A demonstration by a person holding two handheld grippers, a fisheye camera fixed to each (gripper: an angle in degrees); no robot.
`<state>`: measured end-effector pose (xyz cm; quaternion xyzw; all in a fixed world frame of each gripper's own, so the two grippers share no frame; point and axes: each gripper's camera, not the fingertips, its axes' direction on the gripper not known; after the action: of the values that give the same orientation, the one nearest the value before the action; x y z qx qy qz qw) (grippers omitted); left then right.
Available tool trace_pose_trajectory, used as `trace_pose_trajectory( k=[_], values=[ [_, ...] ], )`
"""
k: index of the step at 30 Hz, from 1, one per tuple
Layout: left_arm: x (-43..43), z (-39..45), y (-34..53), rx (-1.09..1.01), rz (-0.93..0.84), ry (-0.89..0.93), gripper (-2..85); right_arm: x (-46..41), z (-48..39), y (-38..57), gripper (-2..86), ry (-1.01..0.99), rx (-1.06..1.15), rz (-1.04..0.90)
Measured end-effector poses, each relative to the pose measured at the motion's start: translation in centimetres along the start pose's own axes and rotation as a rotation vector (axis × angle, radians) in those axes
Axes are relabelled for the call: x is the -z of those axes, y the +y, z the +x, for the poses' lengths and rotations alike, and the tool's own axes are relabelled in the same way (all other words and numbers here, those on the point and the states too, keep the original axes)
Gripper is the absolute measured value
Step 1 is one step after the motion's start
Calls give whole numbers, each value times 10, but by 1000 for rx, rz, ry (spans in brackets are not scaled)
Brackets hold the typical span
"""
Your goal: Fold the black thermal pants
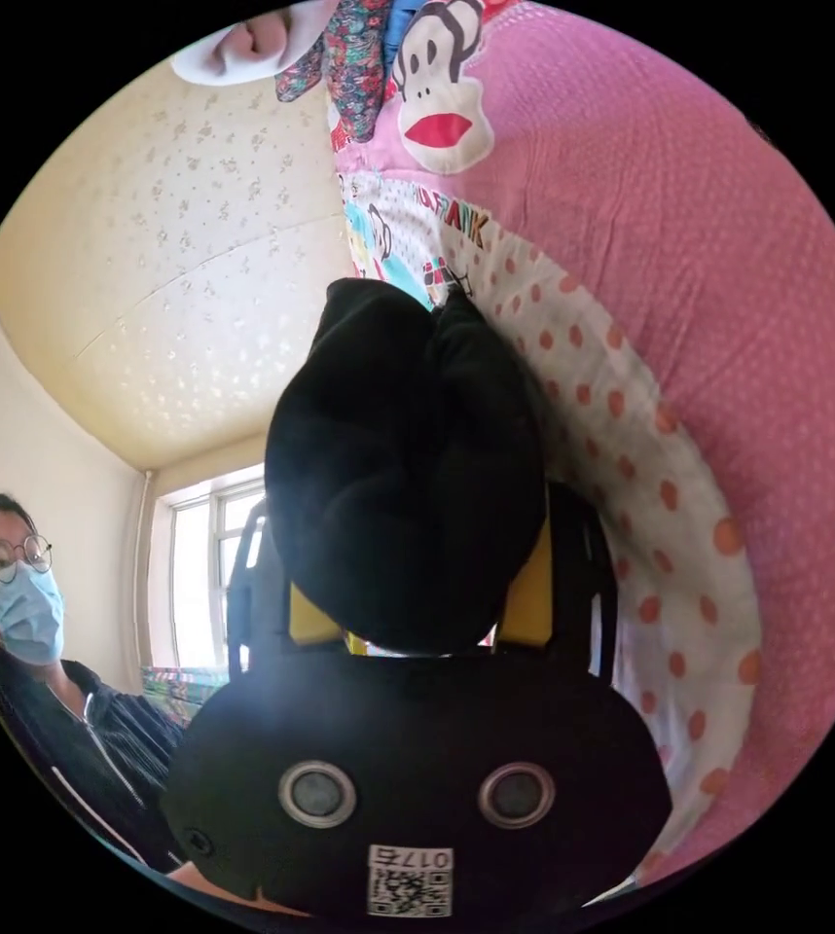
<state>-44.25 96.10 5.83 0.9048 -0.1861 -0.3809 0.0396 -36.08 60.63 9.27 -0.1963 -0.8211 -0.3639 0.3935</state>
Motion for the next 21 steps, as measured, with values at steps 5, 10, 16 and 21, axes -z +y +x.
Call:
trace_pose_trajectory(
  k=[5,10,16,21],
  values=[
    [-25,39,16,121,0,106,293,0,1,-17,291,-18,-82,-45],
    [-68,89,19,216,-68,222,300,5,6,-15,257,-116,-123,-22],
    [-61,138,4,253,-75,344,257,7,-10,-18,223,-78,-47,-57],
    [-38,177,11,278,-112,503,221,3,-49,-19,207,-3,106,-151]
  ],
)
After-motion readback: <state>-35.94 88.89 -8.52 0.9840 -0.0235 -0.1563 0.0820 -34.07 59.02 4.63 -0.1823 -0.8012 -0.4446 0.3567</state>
